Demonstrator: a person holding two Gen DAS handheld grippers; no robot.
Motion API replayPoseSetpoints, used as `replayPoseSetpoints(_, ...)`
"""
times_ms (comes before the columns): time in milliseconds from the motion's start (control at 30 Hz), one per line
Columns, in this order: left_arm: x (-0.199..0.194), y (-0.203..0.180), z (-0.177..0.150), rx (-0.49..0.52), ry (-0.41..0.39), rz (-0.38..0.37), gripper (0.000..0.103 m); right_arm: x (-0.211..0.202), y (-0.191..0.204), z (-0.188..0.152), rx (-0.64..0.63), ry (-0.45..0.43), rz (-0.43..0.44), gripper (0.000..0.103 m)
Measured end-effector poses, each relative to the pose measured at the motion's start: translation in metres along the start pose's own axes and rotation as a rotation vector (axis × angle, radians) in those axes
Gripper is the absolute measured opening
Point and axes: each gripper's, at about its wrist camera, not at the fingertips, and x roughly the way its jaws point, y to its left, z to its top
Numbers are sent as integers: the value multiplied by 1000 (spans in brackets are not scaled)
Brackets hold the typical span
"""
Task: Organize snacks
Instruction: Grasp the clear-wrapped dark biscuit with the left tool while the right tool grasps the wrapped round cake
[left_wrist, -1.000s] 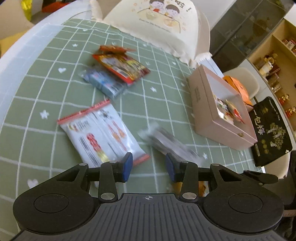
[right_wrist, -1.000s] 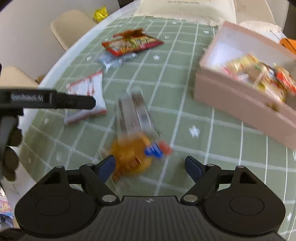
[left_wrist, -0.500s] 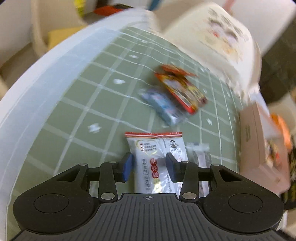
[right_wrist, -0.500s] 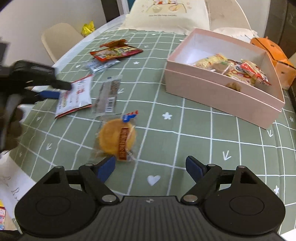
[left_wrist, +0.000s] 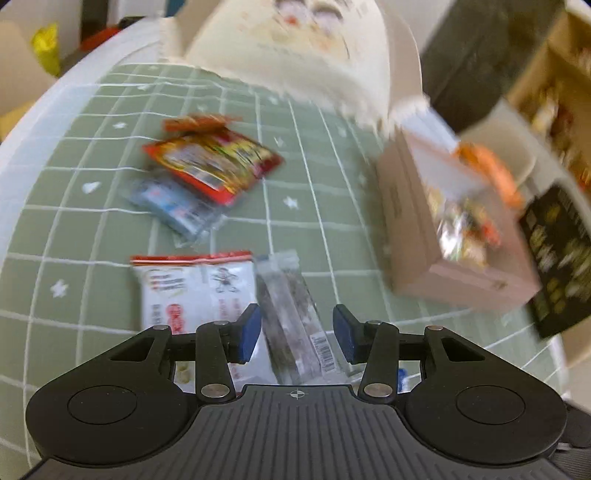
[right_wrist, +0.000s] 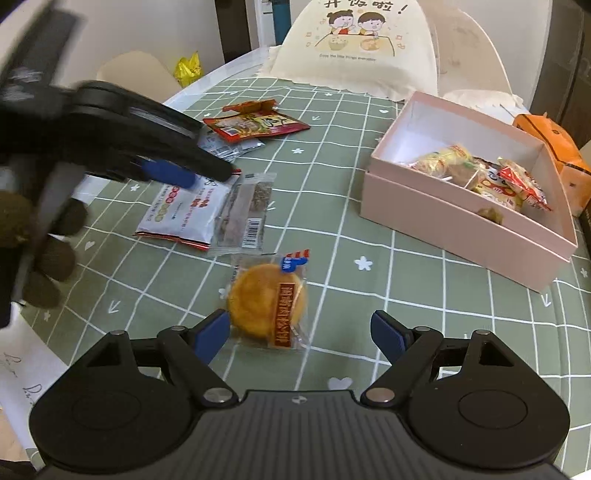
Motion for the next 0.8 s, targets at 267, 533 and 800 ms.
replayPoseSetpoints(267,29,-29,1,182,7,133,51,-10,-11,-15,8,12,-34,84)
replayPoseSetpoints(533,-6,-16,-42,198,26,59,42,-10,-17,-28,8,-5,-72,84)
replayPoseSetpoints(800,-46,3,-88,111,72,25,41,0,4,-8,-74,-46,16,84)
